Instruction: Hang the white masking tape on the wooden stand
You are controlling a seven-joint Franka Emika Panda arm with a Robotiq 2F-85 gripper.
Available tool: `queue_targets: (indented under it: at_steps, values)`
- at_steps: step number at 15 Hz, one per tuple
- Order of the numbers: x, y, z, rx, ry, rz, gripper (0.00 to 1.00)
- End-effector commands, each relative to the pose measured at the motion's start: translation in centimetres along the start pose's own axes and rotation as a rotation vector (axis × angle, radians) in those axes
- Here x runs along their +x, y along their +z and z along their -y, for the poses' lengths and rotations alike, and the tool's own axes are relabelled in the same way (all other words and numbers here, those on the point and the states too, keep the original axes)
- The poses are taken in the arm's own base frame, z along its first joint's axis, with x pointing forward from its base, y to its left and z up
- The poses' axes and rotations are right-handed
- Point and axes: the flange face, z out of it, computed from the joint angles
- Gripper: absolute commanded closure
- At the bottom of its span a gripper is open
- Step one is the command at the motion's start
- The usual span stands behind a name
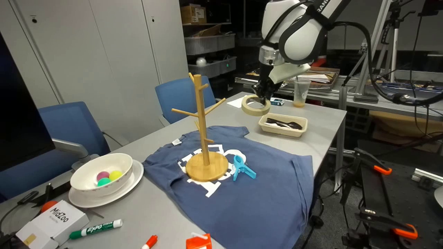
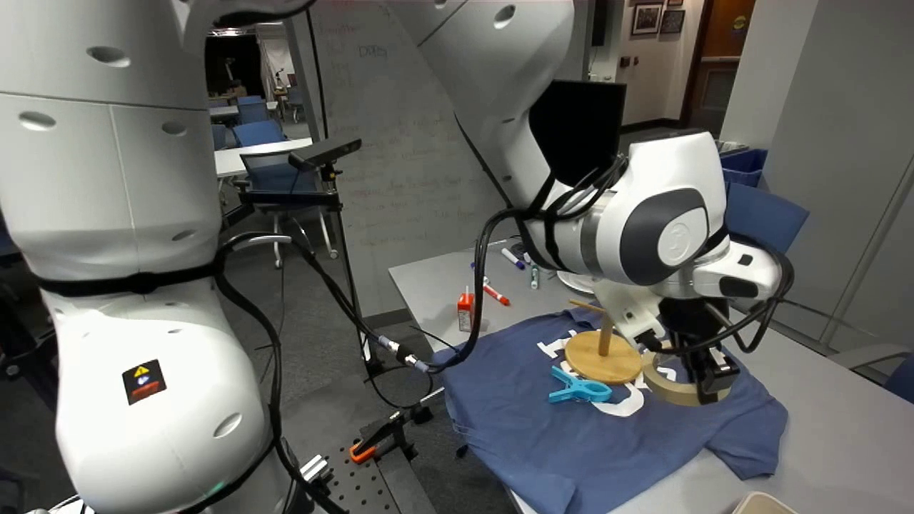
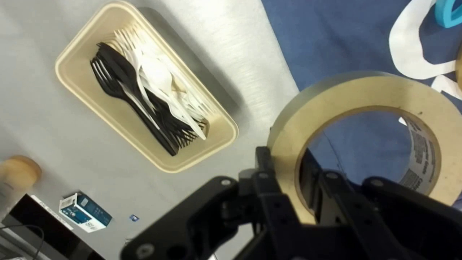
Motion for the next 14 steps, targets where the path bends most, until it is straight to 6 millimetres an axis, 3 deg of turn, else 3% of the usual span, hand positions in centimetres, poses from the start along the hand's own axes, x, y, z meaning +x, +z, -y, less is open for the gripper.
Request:
queue_targets:
  at_steps: [1,5,14]
  values:
    - [0.8,-5.2,-0.1,0.015,-0.041,-0.04,0.94]
    - [1.4,-9.2,0.6,0.041,-0.084,-0.079,0.94]
    - [1.6,-15.9,2.5,0.116,-0.138,-0.19,0.94]
